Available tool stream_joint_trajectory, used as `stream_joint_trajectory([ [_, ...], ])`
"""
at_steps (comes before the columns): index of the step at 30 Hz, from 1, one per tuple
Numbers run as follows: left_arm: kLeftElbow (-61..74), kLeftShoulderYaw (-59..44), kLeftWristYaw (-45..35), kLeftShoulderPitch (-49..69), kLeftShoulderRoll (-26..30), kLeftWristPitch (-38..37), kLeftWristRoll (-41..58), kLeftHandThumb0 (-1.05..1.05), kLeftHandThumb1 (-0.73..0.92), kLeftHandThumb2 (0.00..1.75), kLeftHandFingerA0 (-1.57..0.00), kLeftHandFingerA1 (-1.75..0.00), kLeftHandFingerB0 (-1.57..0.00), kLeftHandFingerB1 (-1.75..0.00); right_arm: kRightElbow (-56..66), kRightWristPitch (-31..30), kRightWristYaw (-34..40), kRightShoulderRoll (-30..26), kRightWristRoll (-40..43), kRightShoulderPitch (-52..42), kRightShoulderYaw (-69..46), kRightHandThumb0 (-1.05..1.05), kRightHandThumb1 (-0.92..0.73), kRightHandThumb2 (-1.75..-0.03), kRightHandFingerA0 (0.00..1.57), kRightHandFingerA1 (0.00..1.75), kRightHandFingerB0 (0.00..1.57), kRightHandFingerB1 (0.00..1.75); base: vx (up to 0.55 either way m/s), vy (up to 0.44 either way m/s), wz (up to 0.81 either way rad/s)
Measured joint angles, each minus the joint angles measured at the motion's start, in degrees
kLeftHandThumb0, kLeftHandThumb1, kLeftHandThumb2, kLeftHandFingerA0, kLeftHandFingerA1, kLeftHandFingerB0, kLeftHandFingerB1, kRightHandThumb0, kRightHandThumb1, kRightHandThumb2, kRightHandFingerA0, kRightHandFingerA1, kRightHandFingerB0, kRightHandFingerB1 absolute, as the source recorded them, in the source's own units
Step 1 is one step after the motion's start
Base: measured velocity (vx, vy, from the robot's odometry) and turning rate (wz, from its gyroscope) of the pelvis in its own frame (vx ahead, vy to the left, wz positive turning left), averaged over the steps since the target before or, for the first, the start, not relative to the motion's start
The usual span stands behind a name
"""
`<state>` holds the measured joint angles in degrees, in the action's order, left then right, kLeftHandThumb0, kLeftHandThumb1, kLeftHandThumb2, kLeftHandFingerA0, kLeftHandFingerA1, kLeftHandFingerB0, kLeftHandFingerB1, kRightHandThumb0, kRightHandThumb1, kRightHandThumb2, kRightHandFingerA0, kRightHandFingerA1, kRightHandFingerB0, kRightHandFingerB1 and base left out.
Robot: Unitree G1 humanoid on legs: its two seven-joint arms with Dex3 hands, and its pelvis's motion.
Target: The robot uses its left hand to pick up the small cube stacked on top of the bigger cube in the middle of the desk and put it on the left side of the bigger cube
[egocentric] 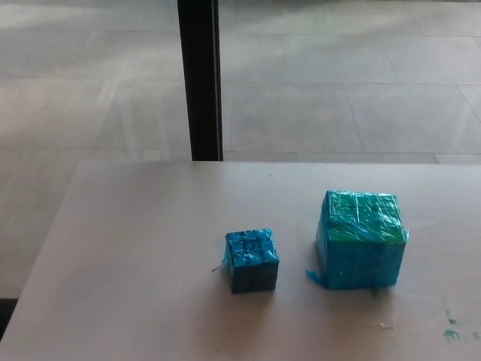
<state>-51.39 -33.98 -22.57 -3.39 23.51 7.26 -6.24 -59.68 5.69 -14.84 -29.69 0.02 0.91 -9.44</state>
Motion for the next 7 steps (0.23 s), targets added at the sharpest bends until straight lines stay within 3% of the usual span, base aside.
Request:
stream_joint_trajectory([
  [1,-1.37,0.24,0.02,0.63,-0.54,-0.04,0.56,-0.85,0.89,0.68,0.00,-0.18,0.00,-0.21,-0.52,0.02,0.00,0.00,0.02,-0.08,-0.06,-0.34,-0.61,-0.58,0.69,0.68,0.59,0.46,0.00,0.000,0.00],
  [2,-2.60,1.02,0.08,1.32,-0.82,-0.13,0.88,-0.86,0.73,1.13,-0.01,-0.23,-0.04,-0.15,-0.94,0.03,-0.02,0.00,0.02,-0.17,-0.08,-0.36,-0.62,-0.58,0.68,0.67,0.58,0.46,0.00,0.000,0.00],
  [4,-5.43,2.07,-0.35,1.86,-0.68,-0.28,1.39,-0.84,0.65,1.09,0.00,-0.26,0.00,-0.21,-1.39,0.30,-0.03,0.00,0.04,-0.20,-0.09,-0.36,-0.61,-0.58,0.68,0.65,0.58,0.46,0.00,0.000,0.00],
  [5,-7.79,2.05,-0.69,1.95,-0.65,-0.11,2.26,-0.95,0.71,1.12,-0.03,-0.34,-0.03,-0.30,-1.78,0.56,-0.03,0.00,0.04,-0.29,-0.08,-0.35,-0.63,-0.59,0.69,0.63,0.58,0.45,0.00,0.000,0.00],
  [7,-10.47,2.78,-1.14,2.16,-0.37,-0.11,2.80,-0.99,0.73,1.12,-0.03,-0.39,-0.06,-0.26,-1.58,0.63,-0.01,0.00,0.00,-0.54,-0.02,-0.34,-0.63,-0.59,0.69,0.63,0.58,0.45,0.00,0.000,0.00],
])
